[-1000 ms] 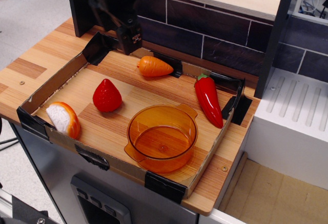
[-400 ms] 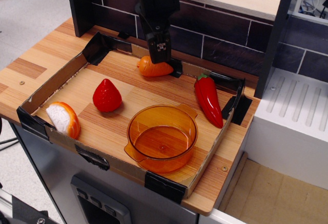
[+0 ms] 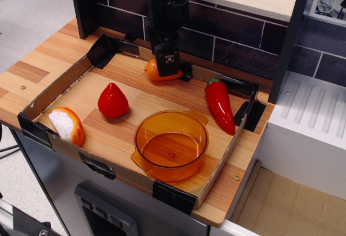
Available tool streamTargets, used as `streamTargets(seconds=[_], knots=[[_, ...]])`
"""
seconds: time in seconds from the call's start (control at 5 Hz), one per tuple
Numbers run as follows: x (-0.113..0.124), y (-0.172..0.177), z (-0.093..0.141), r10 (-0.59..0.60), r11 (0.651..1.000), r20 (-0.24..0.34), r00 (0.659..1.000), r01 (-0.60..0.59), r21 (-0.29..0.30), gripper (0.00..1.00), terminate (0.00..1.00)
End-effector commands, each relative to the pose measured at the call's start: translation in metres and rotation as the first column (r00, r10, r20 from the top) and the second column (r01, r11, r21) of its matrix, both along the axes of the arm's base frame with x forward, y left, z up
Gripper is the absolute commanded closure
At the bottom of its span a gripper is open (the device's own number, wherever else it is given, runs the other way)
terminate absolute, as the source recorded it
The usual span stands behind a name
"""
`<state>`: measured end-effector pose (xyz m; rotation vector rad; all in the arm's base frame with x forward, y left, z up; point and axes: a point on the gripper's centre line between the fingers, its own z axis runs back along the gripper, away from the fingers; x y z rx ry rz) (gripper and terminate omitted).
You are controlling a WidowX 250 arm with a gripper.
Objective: Put carrot in pot
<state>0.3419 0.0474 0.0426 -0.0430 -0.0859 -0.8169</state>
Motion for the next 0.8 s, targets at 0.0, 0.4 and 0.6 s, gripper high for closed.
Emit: streamTargets(seconds=[0.0,0.4,0.6], knots=[[0.003,0.016,-0.004,-0.019,0.997,0.071,0.997,0.014,0.08,0.0,0.0],[0.003,0.016,-0.021,-0.021,0.996,0.045,0.999,0.016,0.09,0.0,0.0],[0.001,0.014,-0.027,-0.018,0.997,0.011,1.0,0.017,0.079,0.0,0.0]])
